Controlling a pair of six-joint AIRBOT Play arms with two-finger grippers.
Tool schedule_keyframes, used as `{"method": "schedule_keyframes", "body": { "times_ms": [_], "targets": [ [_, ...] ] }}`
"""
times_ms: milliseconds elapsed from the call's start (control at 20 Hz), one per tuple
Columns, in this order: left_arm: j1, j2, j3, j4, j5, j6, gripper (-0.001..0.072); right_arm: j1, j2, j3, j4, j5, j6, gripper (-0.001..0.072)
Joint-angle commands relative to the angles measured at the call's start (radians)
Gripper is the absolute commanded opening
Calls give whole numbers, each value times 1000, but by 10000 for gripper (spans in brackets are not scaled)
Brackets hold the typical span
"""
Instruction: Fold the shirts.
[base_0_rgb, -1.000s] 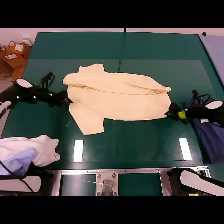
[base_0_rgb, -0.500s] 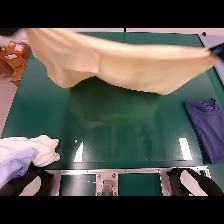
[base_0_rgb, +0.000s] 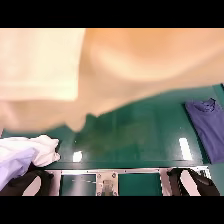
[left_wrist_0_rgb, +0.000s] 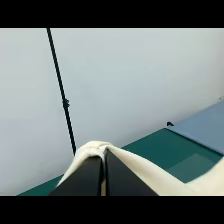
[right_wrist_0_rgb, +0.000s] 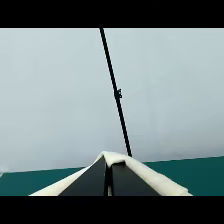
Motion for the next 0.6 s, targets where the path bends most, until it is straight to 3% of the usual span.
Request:
{"method": "schedule_keyframes", "body": {
  "times_ms": [0, 200, 400, 550],
  "targets": [
    [0, 6, -103, 26, 4, -23, 19, -4, -20, -47, 5, 46, 15, 12],
    [0, -43, -457, 24, 21, -2, 20, 36, -95, -331, 66, 14, -50, 12],
    [0, -214, -790, -43, 171, 95, 20, 163, -253, -629, 63, -194, -142, 12],
    [0, -425, -879, -96, 281, 164, 19, 235, -481, -710, 63, -362, -170, 12]
  ]
}}
